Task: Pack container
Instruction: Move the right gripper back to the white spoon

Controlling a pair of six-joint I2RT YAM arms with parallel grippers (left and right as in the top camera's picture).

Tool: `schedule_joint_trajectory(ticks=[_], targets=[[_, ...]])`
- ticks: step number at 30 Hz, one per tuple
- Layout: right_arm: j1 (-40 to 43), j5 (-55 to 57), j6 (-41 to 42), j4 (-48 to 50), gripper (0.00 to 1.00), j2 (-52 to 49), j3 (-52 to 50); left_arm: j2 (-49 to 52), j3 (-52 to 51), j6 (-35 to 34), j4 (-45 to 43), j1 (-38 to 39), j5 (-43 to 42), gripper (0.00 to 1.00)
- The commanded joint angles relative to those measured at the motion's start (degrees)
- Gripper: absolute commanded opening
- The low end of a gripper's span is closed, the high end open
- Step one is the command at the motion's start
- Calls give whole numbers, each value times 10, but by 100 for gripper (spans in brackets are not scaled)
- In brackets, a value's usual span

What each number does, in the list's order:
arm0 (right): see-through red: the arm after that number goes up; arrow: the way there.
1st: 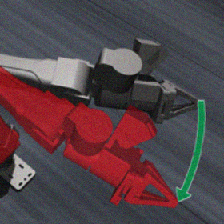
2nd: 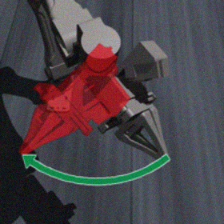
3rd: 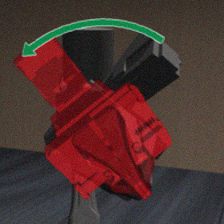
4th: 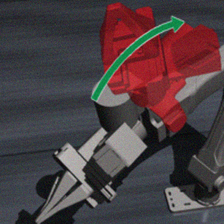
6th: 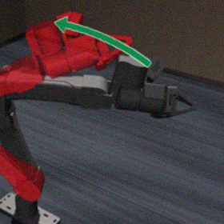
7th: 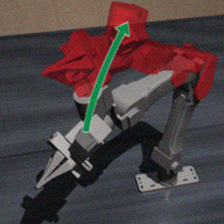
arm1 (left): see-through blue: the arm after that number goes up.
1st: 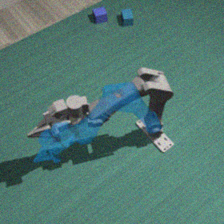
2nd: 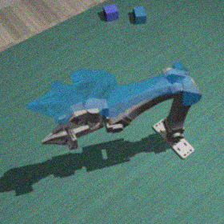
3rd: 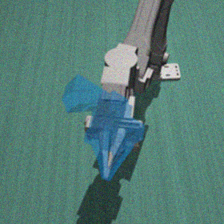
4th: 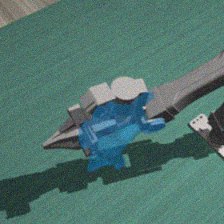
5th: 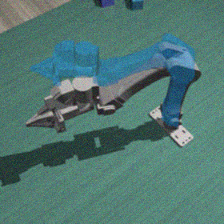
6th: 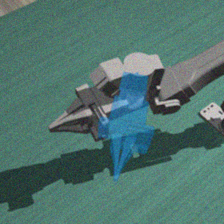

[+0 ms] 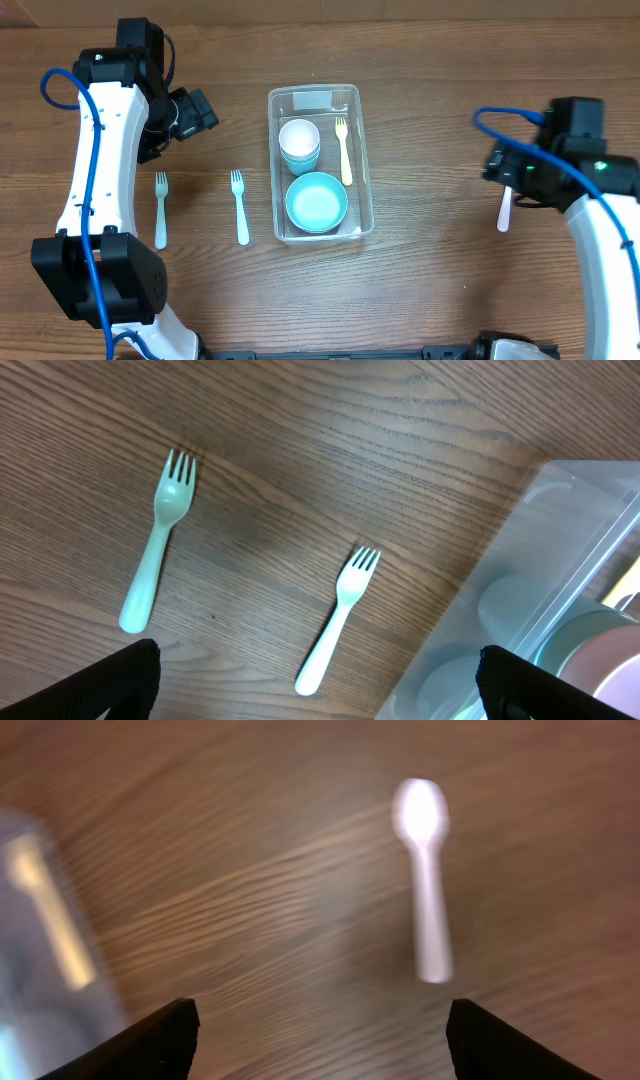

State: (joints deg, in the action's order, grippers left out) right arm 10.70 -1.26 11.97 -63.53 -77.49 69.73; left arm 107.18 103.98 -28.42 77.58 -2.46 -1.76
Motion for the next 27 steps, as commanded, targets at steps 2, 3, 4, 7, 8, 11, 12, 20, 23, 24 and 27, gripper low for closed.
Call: schedule_joint_trajectory(ticks=[2, 3, 4, 7, 8, 11, 12, 20, 23, 24, 27], targets=[[79, 17, -35, -2, 81, -83, 0, 4, -4, 1, 0, 2, -6, 100], [88, 16, -35, -1, 78, -109, 0, 4, -4, 1, 0, 2, -6, 100], [92, 17, -35, 0, 76, -127, 0, 4, -4, 1, 0, 2, -6, 100], [94, 43, -35, 13, 69, -193, 0, 4, -4, 1, 0, 2, -6, 100], [93, 46, -35, 18, 69, -208, 0, 4, -4, 1, 0, 2, -6, 100], [92, 28, -57, 46, 67, -247, 0, 4, -4, 1, 0, 2, -6, 100], [92, 22, -62, 53, 66, -252, 0, 4, -4, 1, 0, 2, -6, 100], [91, 9, -63, 135, 61, -255, -28, 4, -4, 1, 0, 2, -6, 100], [84, 9, -78, 167, 58, -255, -49, 4, -4, 1, 0, 2, -6, 100], [80, 12, -80, 178, 58, -255, -57, 4, -4, 1, 0, 2, -6, 100], [71, 12, -90, 207, 58, -255, -76, 4, -4, 1, 0, 2, -6, 100]])
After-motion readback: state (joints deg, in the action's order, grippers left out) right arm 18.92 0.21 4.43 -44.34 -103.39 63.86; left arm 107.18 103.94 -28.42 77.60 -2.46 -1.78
